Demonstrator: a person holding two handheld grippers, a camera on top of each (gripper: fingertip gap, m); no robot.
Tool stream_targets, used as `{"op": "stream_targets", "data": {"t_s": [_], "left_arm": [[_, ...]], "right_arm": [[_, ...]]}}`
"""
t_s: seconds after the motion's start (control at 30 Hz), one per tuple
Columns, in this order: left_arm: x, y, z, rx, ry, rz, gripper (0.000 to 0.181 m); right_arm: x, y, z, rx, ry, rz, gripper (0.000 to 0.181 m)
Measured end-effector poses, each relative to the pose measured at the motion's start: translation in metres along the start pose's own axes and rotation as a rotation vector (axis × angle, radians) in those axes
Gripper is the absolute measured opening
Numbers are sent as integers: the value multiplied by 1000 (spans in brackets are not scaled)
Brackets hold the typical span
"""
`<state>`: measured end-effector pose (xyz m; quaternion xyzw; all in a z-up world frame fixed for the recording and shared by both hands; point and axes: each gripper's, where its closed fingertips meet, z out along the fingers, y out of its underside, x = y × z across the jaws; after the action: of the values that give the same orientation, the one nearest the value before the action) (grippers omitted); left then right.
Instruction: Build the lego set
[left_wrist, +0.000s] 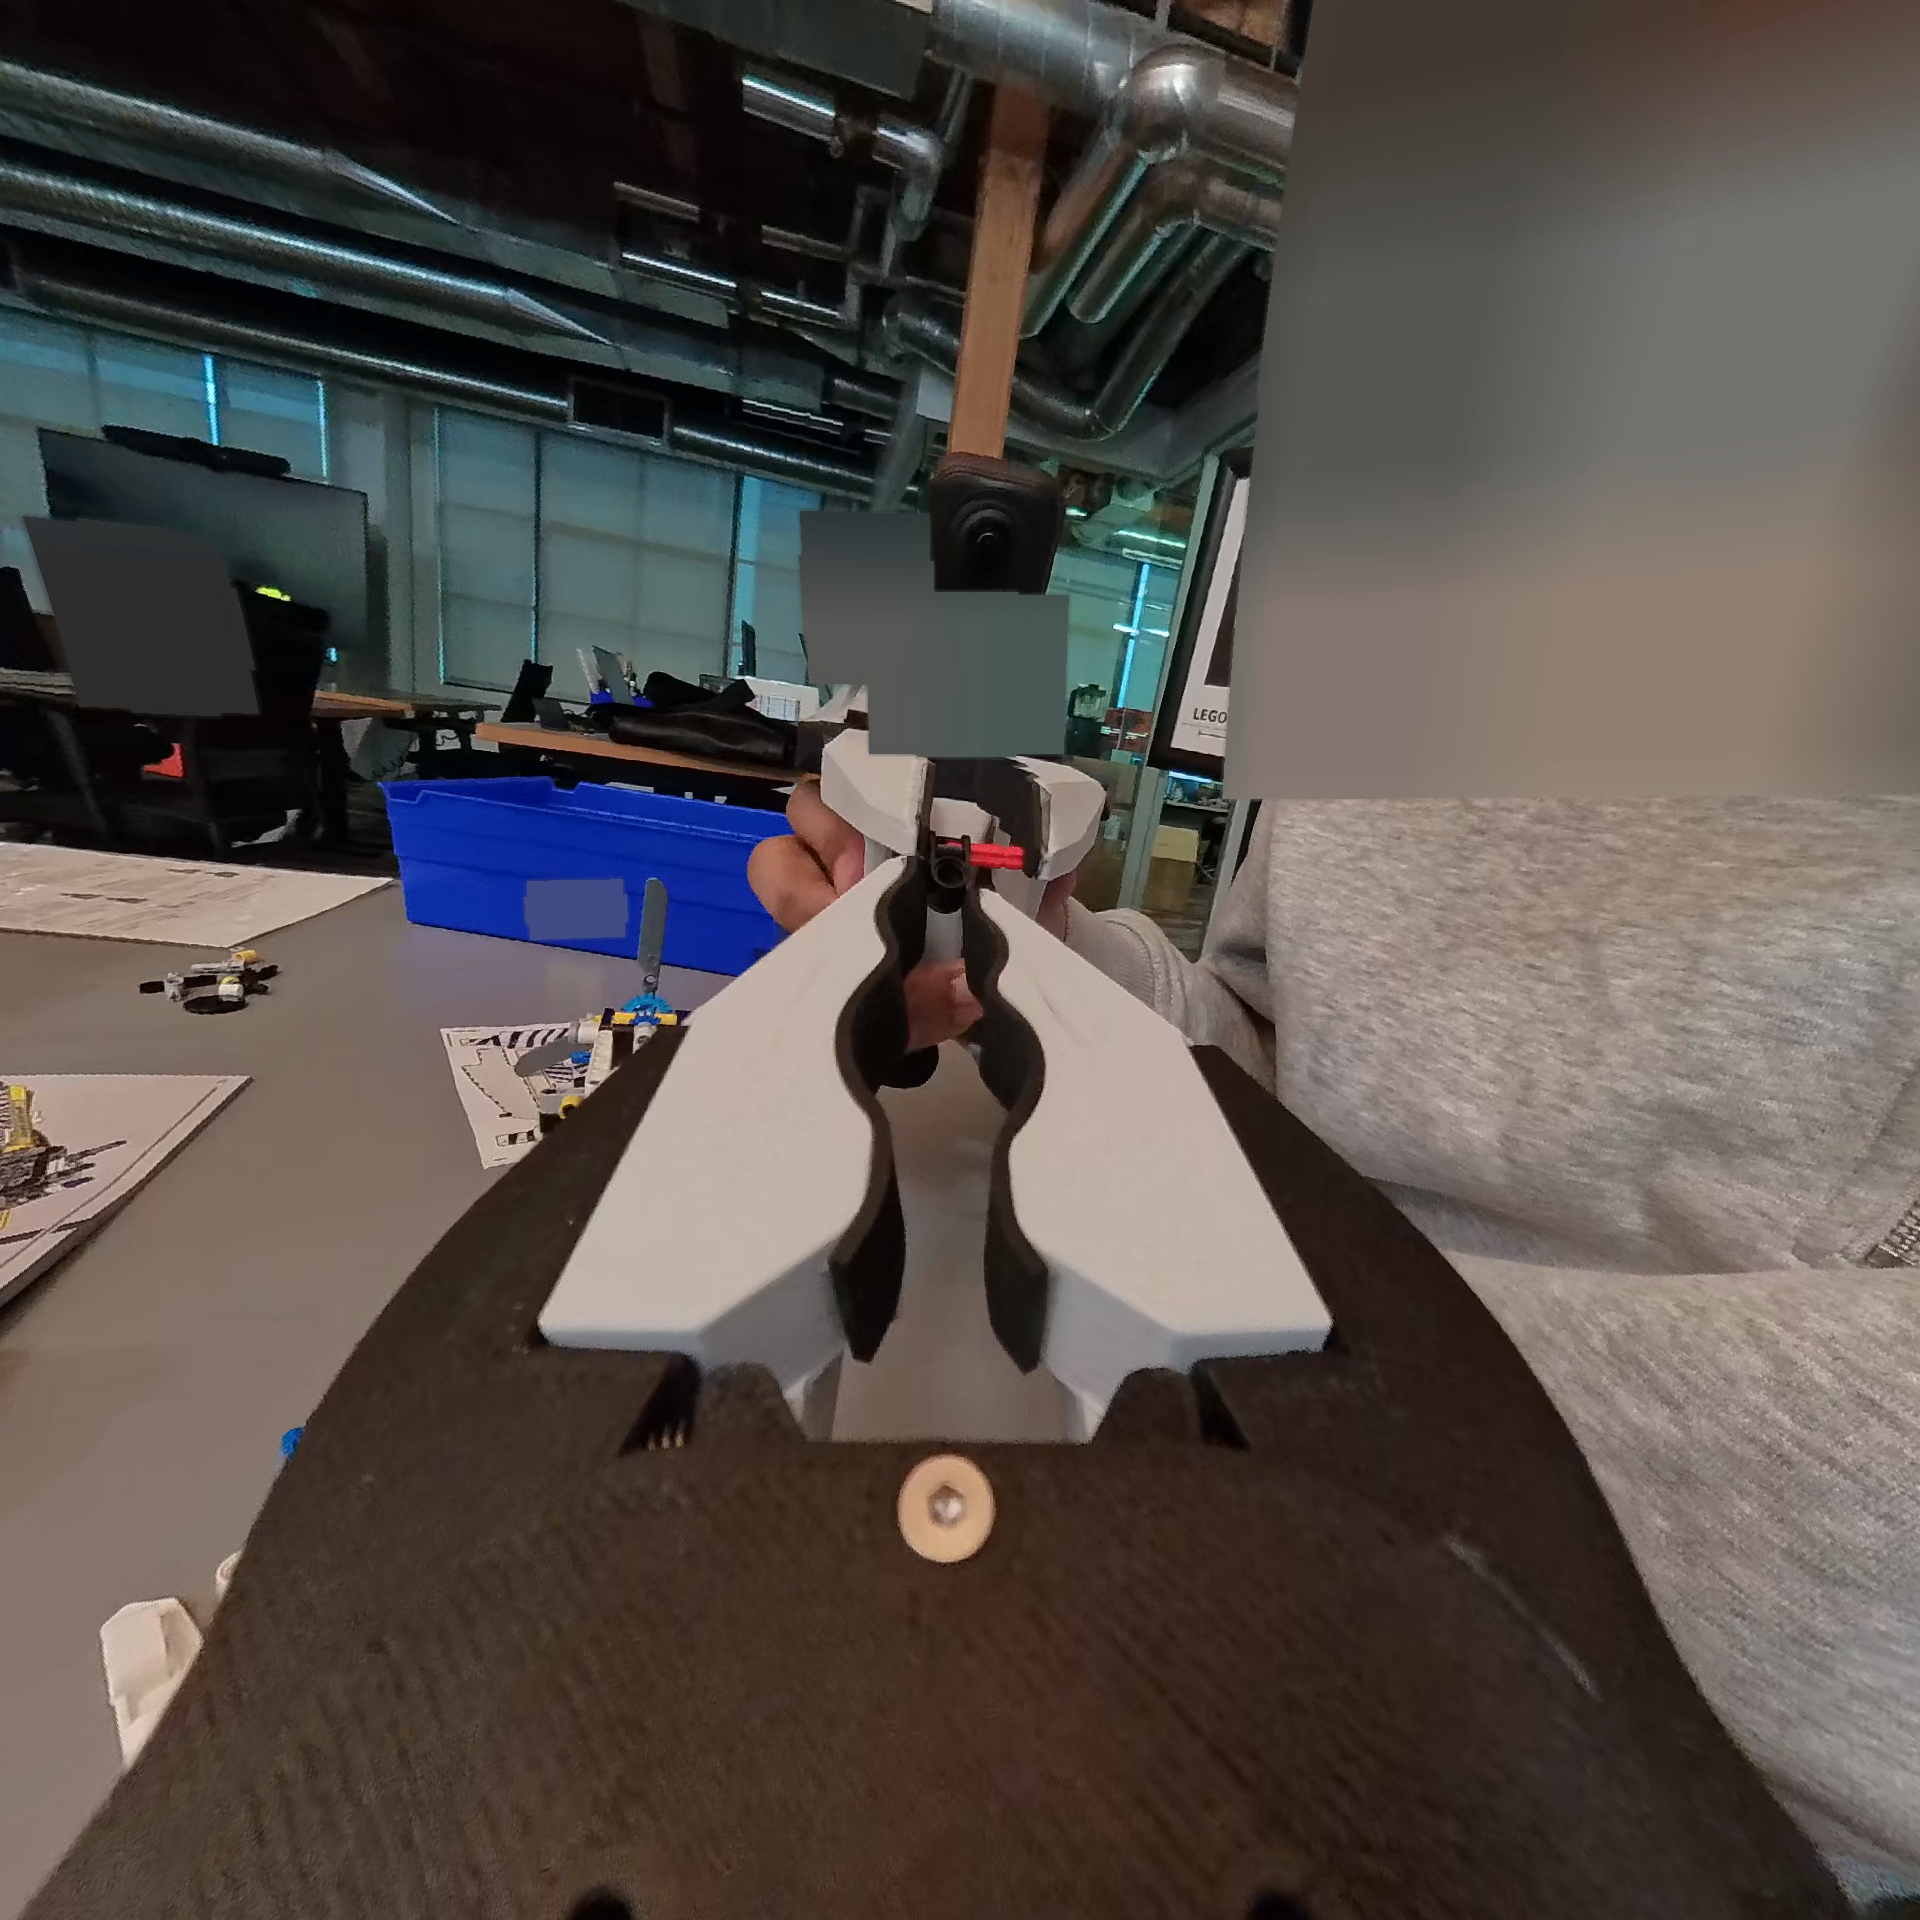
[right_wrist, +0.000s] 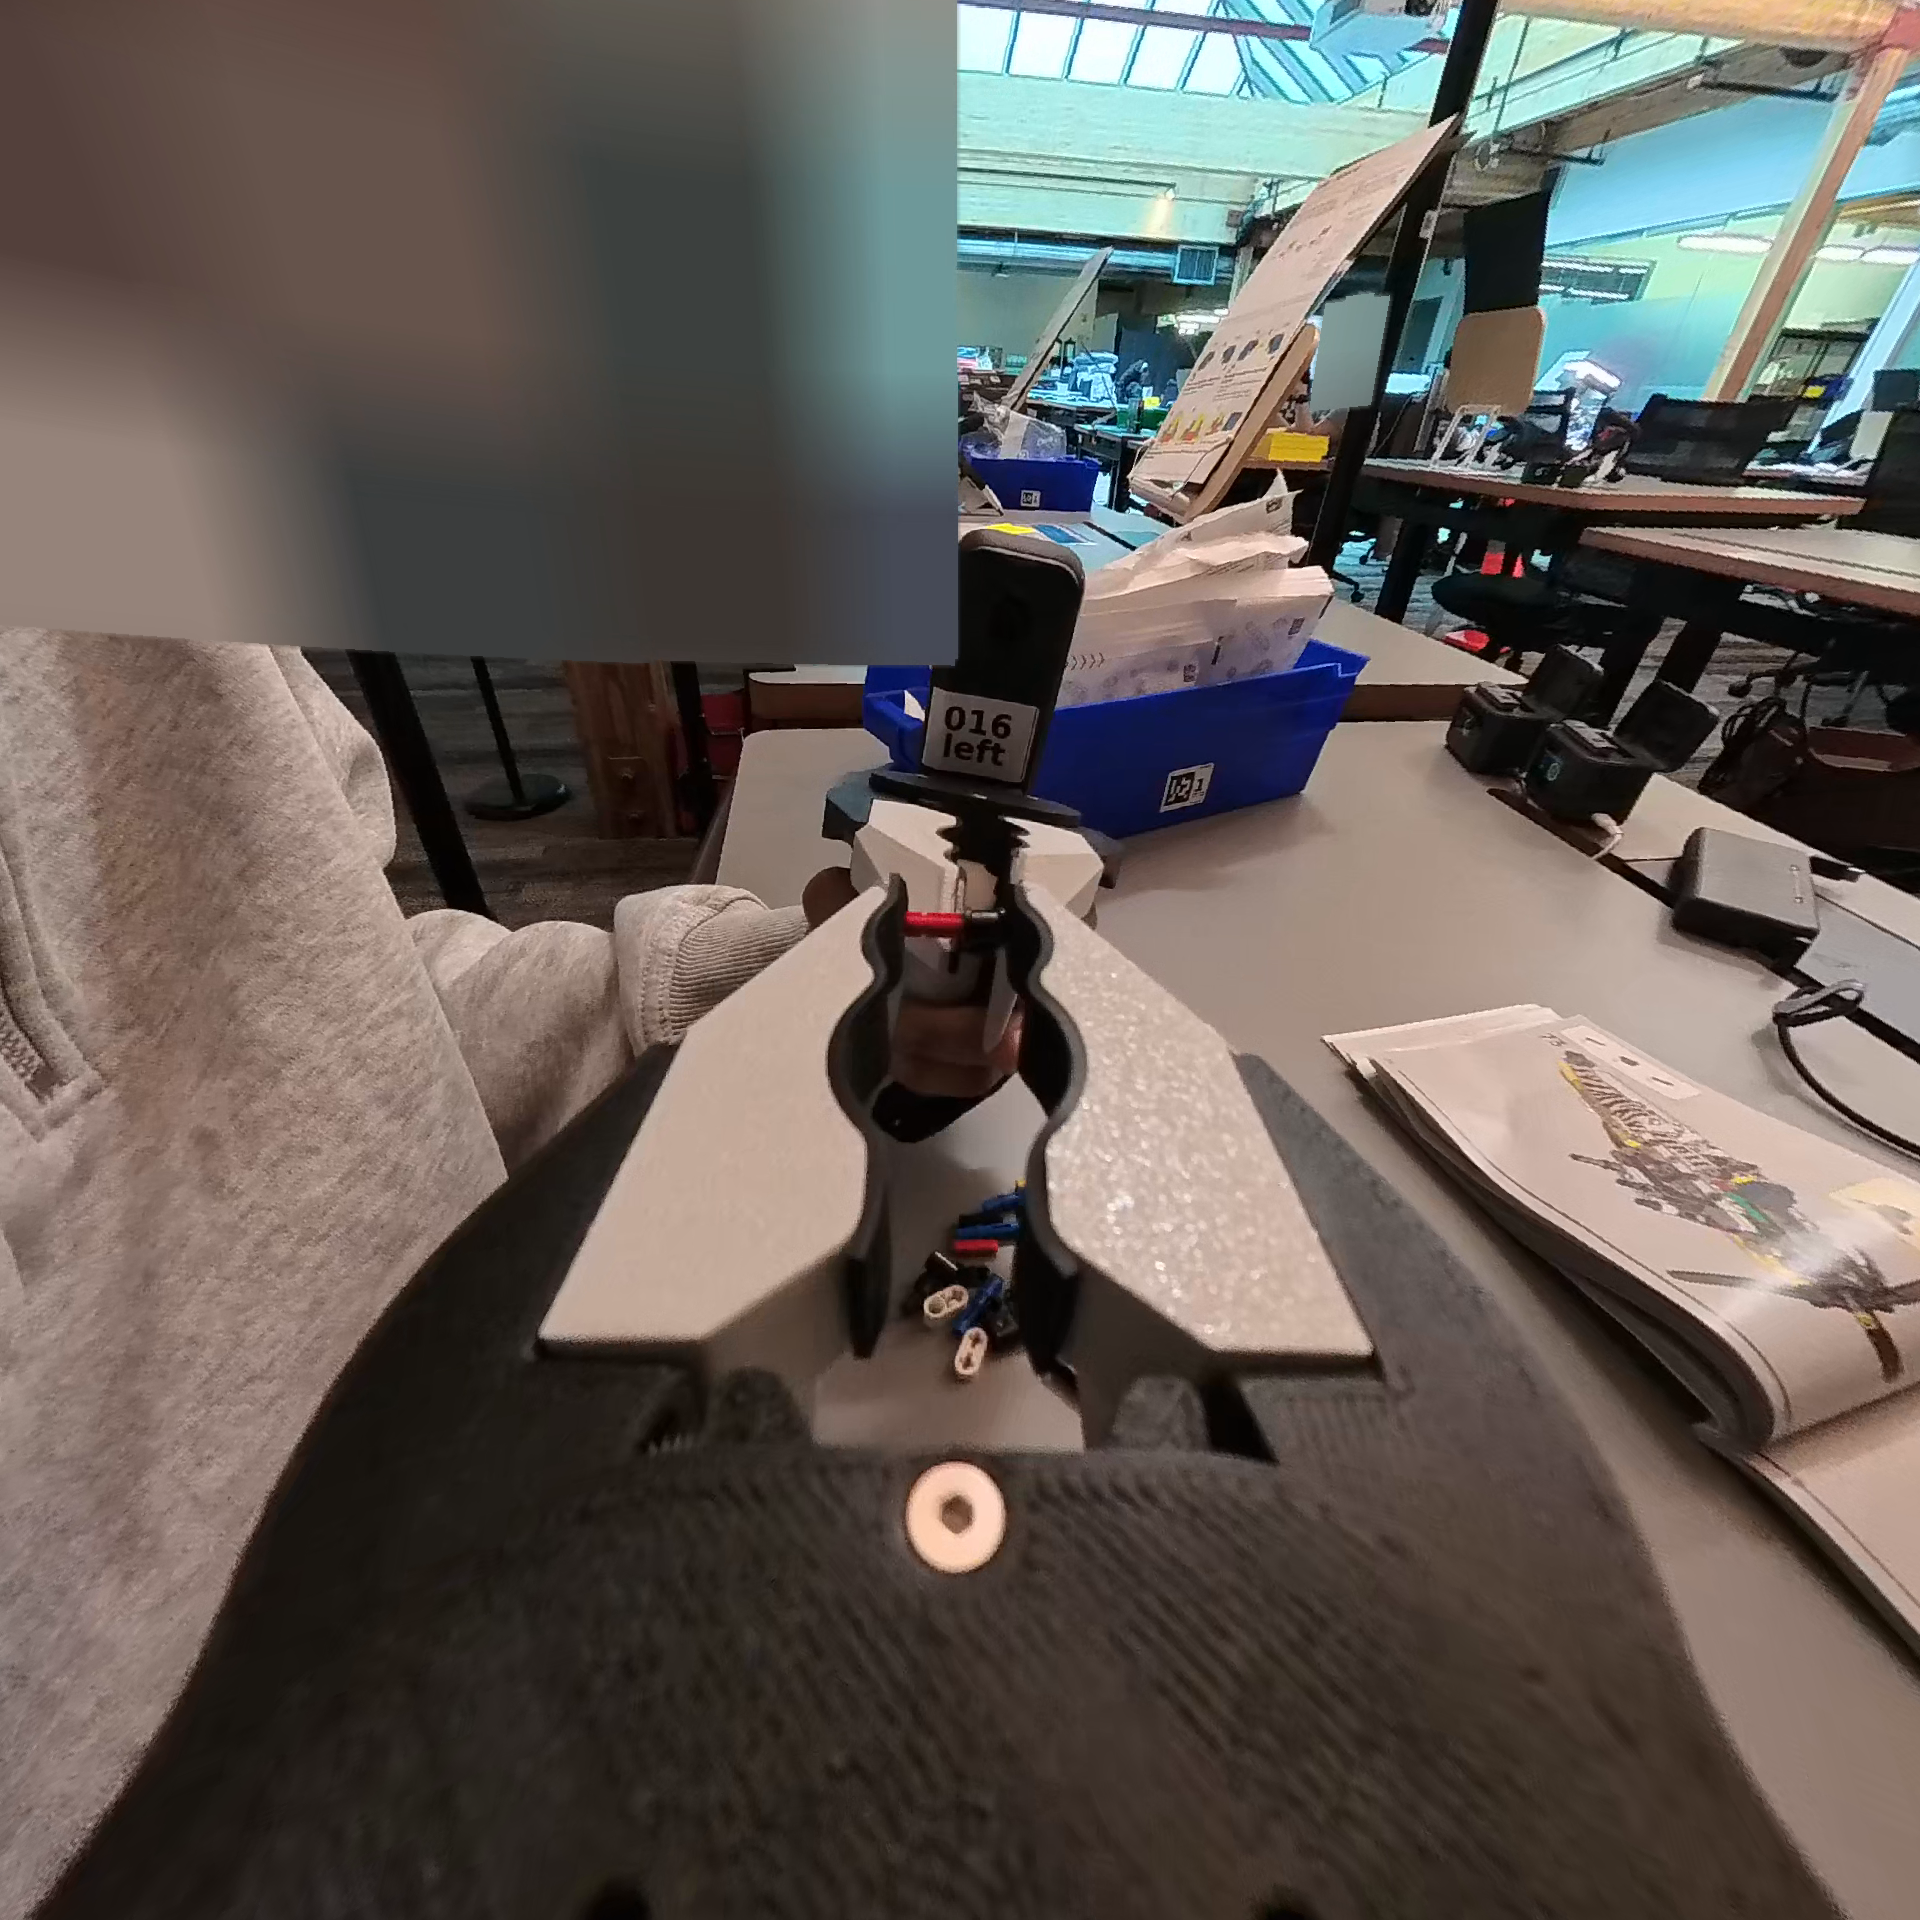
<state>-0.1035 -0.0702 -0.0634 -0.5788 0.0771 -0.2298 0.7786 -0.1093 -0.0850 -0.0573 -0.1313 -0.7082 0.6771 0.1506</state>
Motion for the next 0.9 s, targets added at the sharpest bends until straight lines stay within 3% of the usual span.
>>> {"op": "stream_targets", "data": {"t_s": [0.5,0.73,0.9], "left_arm": [[3,-3,-1,25,5,8,3],[5,-11,-4,71,19,12,3],[7,-15,-5,97,29,25,4]], "right_arm": [[-2,-3,2,37,-22,58,17],[0,-10,8,58,56,-27,20],[1,-13,8,85,52,17,25]]}}
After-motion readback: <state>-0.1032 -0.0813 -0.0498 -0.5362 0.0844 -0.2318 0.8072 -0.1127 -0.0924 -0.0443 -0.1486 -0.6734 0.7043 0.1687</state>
